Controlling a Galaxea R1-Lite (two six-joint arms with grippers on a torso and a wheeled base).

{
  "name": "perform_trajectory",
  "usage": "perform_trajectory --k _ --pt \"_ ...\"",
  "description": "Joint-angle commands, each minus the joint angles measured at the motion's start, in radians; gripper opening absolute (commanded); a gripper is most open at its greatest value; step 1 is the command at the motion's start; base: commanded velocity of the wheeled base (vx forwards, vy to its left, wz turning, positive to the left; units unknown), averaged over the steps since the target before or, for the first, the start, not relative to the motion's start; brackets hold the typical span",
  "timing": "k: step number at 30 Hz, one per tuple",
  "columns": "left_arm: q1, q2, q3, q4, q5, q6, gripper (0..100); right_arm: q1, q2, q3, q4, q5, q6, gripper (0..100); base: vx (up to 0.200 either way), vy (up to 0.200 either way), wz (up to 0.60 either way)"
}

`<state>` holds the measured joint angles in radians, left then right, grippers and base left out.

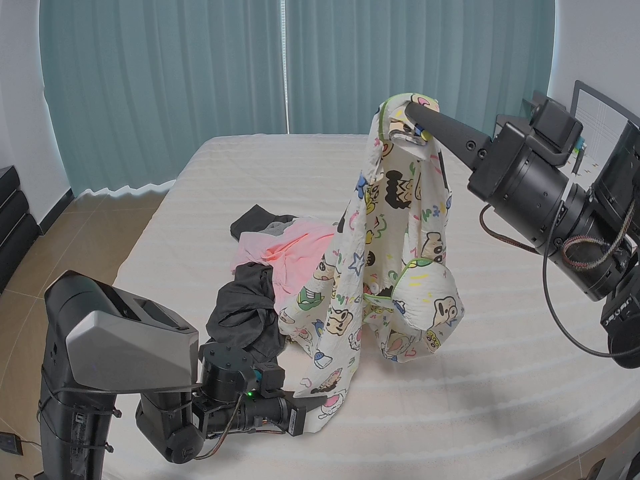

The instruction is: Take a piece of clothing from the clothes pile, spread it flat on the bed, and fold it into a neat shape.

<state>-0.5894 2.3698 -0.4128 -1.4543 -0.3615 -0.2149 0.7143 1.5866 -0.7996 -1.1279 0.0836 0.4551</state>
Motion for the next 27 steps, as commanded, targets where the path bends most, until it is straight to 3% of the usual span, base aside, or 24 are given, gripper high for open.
perform_trajectory --k 1,3,6,7,9,13,19,21,22,23,27 --pt "0.042 -0.078 0.040 -0.015 0.062 0.000 0 -0.055 -0.031 0.051 0.000 0.001 -0.001 0 0.000 0.000 0.00" --pt "0.063 -0.146 0.078 -0.054 0.142 -0.018 0 -0.105 -0.048 0.117 -0.004 0.001 -0.001 0 0.000 0.000 0.00" --pt "0.071 -0.196 0.109 -0.080 0.156 -0.040 0 -0.139 -0.054 0.157 -0.009 0.002 -0.001 0 0.000 0.000 0.00" --pt "0.074 -0.308 0.160 -0.104 0.174 -0.092 0 -0.203 -0.060 0.220 -0.009 0.004 -0.001 0 0.000 0.000 0.00" --pt "0.080 -0.351 0.170 -0.103 0.190 -0.103 0 -0.228 -0.060 0.243 -0.009 0.004 -0.003 0 0.000 0.000 0.00" --pt "0.094 -0.463 0.167 -0.100 0.375 -0.109 0 -0.303 -0.040 0.318 -0.001 -0.002 -0.012 0 0.000 0.000 0.00" --pt "0.135 -0.572 0.065 -0.054 0.601 -0.077 0 -0.371 -0.016 0.309 -0.009 -0.028 -0.009 0 0.000 0.000 0.00" --pt "0.135 -0.572 0.065 -0.054 0.601 -0.077 0 -0.371 -0.016 0.309 -0.009 -0.028 -0.009 0 0.000 0.000 0.00" --pt "0.149 -0.632 -0.046 0.034 0.687 -0.031 0 -0.381 -0.025 0.226 0.000 -0.087 -0.010 0 0.000 0.000 0.00" --pt "0.149 -0.653 -0.092 0.064 0.716 -0.020 0 -0.381 -0.031 0.200 0.002 -0.104 -0.010 0 0.000 0.000 0.00" --pt "0.149 -0.713 -0.215 0.178 0.771 0.003 0 -0.381 -0.065 0.126 0.007 -0.120 -0.012 0 0.000 0.000 0.00"
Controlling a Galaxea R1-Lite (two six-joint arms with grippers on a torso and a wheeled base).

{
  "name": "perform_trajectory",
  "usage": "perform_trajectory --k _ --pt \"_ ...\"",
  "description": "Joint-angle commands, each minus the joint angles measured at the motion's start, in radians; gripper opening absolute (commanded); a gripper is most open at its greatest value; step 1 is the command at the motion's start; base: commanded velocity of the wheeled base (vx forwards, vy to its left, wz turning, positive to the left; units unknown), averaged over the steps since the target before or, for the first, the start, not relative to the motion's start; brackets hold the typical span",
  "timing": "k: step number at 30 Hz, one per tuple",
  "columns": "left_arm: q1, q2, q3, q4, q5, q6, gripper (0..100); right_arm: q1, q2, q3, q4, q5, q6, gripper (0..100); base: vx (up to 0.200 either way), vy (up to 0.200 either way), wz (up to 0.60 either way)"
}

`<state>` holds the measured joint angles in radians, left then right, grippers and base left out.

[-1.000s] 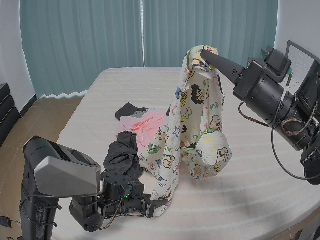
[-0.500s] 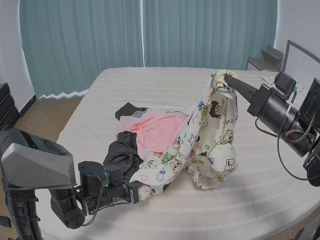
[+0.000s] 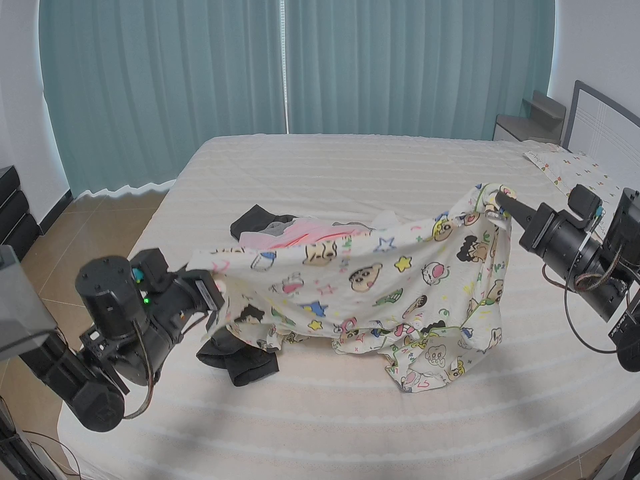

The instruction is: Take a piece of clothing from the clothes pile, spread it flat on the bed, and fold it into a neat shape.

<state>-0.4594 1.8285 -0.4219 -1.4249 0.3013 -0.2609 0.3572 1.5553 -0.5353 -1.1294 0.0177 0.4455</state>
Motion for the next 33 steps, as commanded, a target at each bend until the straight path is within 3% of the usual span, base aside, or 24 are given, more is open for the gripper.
perform_trajectory --k 1,6,10,14,22,27,33 --pt "0.019 -0.201 -0.265 0.228 0.128 0.068 0 -0.023 -0.058 -0.178 0.028 -0.054 -0.002 0 0.000 0.000 0.00" --pt "0.018 -0.262 -0.411 0.345 0.153 0.075 0 -0.015 -0.116 -0.296 0.111 -0.054 -0.002 0 0.000 0.000 0.00" --pt "0.018 -0.291 -0.436 0.405 0.153 0.101 0 -0.015 -0.130 -0.368 0.129 -0.051 -0.002 0 0.000 0.000 0.00" --pt "0.018 -0.311 -0.420 0.406 0.153 0.101 0 -0.012 -0.152 -0.385 0.146 -0.050 -0.004 0 0.000 0.000 0.00" --pt "0.018 -0.322 -0.304 0.403 0.154 0.095 0 0.002 -0.164 -0.169 0.180 -0.044 -0.016 0 0.000 0.000 0.00" --pt "0.011 -0.319 -0.265 0.400 0.156 0.092 0 -0.003 -0.153 -0.155 0.178 -0.045 -0.004 0 0.000 0.000 0.00" --pt "0.010 -0.318 -0.244 0.402 0.157 0.051 0 0.000 -0.156 -0.167 0.178 -0.048 -0.004 0 -0.200 0.000 0.00"
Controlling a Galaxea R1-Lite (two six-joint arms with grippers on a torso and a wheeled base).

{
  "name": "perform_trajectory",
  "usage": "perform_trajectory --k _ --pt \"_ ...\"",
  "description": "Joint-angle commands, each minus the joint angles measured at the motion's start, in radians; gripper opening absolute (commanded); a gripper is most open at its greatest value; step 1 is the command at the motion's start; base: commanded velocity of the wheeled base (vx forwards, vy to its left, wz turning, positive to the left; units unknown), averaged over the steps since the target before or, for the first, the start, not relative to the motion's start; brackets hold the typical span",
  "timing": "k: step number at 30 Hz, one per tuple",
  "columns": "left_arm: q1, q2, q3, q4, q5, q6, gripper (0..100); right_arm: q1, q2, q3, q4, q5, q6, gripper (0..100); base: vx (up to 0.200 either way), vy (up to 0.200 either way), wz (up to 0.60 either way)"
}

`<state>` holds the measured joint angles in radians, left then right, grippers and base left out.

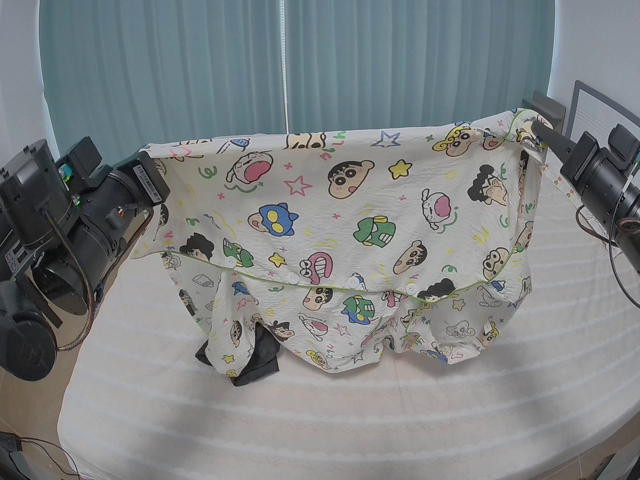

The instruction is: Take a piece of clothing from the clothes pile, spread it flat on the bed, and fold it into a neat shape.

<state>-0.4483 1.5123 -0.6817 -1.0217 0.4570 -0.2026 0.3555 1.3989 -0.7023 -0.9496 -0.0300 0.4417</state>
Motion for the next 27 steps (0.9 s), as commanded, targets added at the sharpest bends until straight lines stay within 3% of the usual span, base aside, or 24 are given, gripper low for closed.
perform_trajectory --k 1,9,18,27 --pt "-0.001 -0.003 0.027 -0.001 0.003 -0.015 0 0.005 -0.003 0.003 -0.001 -0.002 0.000 0 -0.200 0.000 0.00" --pt "-0.001 -0.006 0.051 -0.003 0.003 -0.029 0 0.006 -0.014 0.011 -0.001 -0.007 0.006 0 -0.200 0.000 0.00" --pt "-0.003 -0.014 0.051 -0.001 0.005 -0.159 0 0.010 -0.083 0.009 0.003 -0.002 0.011 0 0.000 0.000 0.00" --pt "-0.056 -0.008 0.051 -0.001 0.008 -0.158 0 0.013 -0.083 0.035 0.002 -0.004 0.012 0 0.000 -0.200 0.00"
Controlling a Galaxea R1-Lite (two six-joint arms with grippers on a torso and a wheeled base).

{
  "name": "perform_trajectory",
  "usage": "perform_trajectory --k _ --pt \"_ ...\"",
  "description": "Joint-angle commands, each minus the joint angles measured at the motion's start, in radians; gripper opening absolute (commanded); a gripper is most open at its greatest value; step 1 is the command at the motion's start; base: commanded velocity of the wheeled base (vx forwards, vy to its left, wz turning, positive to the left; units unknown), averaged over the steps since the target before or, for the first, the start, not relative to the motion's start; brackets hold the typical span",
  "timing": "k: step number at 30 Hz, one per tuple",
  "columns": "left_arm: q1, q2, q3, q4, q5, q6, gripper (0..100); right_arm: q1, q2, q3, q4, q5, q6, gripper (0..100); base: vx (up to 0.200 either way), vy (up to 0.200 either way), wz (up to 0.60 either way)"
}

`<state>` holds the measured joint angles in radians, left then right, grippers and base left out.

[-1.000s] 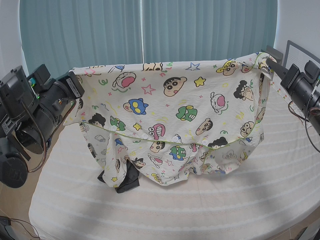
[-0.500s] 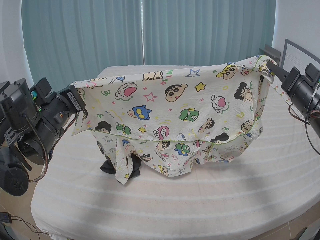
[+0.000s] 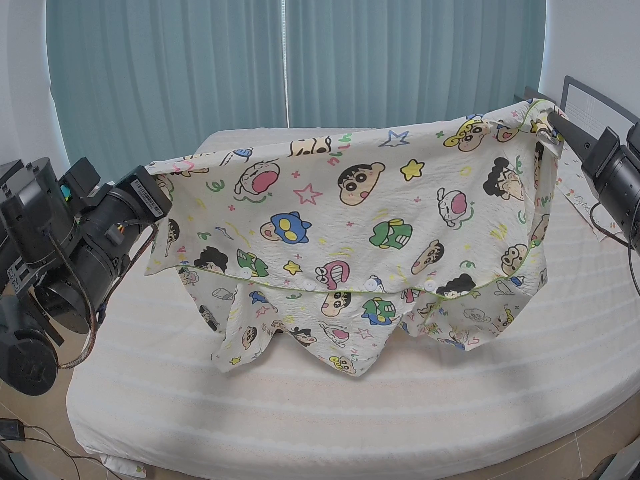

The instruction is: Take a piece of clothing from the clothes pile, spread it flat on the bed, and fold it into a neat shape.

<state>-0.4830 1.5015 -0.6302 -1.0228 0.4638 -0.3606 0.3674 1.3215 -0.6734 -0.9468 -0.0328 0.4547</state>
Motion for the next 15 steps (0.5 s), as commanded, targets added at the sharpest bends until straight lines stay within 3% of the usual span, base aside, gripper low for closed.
perform_trajectory --k 1,15 --pt "-0.023 0.003 0.000 0.000 0.001 0.002 0 0.001 -0.007 0.006 -0.001 -0.001 0.001 0 0.000 -0.200 0.00" --pt "-0.054 0.005 -0.002 0.000 0.010 0.002 0 -0.008 -0.013 0.012 0.002 -0.001 -0.001 0 0.000 -0.200 0.00"
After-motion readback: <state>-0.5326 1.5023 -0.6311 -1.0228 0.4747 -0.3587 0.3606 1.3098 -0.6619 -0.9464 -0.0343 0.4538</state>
